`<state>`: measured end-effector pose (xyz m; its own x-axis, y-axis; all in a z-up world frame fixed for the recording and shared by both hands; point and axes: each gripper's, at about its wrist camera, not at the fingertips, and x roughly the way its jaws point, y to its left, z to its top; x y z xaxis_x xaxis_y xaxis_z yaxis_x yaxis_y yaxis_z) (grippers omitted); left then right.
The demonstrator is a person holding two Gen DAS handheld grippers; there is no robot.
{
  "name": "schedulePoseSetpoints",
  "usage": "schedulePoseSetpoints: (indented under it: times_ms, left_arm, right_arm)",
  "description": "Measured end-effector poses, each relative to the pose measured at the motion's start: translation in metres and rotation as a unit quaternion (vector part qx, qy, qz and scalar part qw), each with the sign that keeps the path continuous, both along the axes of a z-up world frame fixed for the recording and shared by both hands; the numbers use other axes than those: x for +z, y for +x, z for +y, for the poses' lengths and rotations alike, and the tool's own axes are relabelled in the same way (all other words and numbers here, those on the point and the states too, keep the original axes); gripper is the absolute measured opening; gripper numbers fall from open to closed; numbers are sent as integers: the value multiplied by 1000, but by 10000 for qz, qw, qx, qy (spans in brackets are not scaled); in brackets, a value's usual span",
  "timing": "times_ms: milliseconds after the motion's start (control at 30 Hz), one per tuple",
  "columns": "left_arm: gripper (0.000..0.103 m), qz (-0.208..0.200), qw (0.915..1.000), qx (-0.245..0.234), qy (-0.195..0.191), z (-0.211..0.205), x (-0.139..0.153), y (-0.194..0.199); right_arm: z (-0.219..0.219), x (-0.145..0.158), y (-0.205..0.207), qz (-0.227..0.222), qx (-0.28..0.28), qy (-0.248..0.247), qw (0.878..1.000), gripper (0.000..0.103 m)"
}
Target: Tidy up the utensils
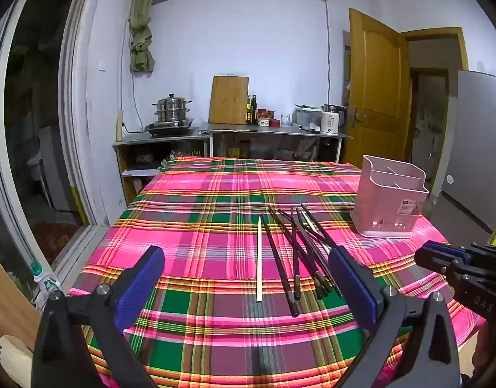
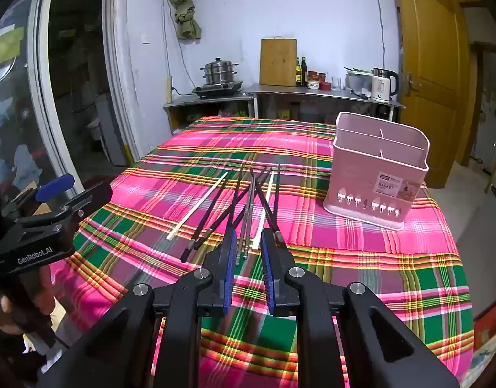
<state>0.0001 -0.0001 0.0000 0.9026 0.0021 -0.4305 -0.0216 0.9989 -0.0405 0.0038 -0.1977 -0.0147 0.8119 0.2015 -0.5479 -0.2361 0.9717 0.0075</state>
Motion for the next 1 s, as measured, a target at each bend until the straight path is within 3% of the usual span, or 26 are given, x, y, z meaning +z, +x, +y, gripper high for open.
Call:
schedulePoseSetpoints:
  times_ms: [1000]
  left_arm:
    - [103, 39, 10000, -34, -67, 2, -9, -1]
  right_arm:
    - [-1, -1, -1, -4, -9, -19, 10000, 16]
